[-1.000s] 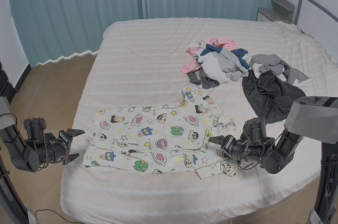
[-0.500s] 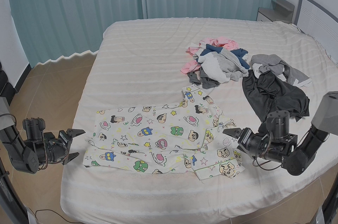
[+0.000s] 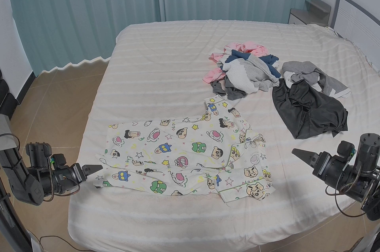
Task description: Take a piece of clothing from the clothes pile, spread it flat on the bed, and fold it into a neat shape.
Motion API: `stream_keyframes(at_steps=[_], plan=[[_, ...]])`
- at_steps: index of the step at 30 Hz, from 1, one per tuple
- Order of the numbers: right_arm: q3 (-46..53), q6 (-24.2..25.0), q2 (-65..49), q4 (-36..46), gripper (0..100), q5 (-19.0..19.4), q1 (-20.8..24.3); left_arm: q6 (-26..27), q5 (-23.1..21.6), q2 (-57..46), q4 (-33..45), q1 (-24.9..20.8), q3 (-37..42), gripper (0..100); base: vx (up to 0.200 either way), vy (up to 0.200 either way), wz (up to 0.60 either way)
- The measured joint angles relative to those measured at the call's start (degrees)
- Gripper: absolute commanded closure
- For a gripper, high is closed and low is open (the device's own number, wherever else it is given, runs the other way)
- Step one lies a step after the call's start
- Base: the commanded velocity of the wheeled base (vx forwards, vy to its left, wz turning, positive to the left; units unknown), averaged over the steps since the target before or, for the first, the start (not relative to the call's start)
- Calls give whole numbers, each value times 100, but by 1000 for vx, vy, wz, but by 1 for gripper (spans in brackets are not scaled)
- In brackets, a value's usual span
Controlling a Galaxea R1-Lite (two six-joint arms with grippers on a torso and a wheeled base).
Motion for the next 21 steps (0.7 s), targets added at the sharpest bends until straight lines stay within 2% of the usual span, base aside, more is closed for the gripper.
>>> stream_keyframes(at_steps=[5,8,11,18,21], plan=[[333,-123,-557,-7,0,-11,-17,1446,13,44,6,61,-110,0,0,0,0],[468,-156,-761,-9,0,9,-24,1897,22,118,179,74,-471,0,0,0,0],[542,-176,-885,-9,0,99,-27,2244,27,217,753,59,-918,0,0,0,0],[580,-182,-1026,-16,0,400,-24,3678,35,603,1958,17,-1805,0,0,0,0],[584,-176,-1042,-13,0,523,-13,3975,44,802,2182,6,-2046,0,0,0,0]])
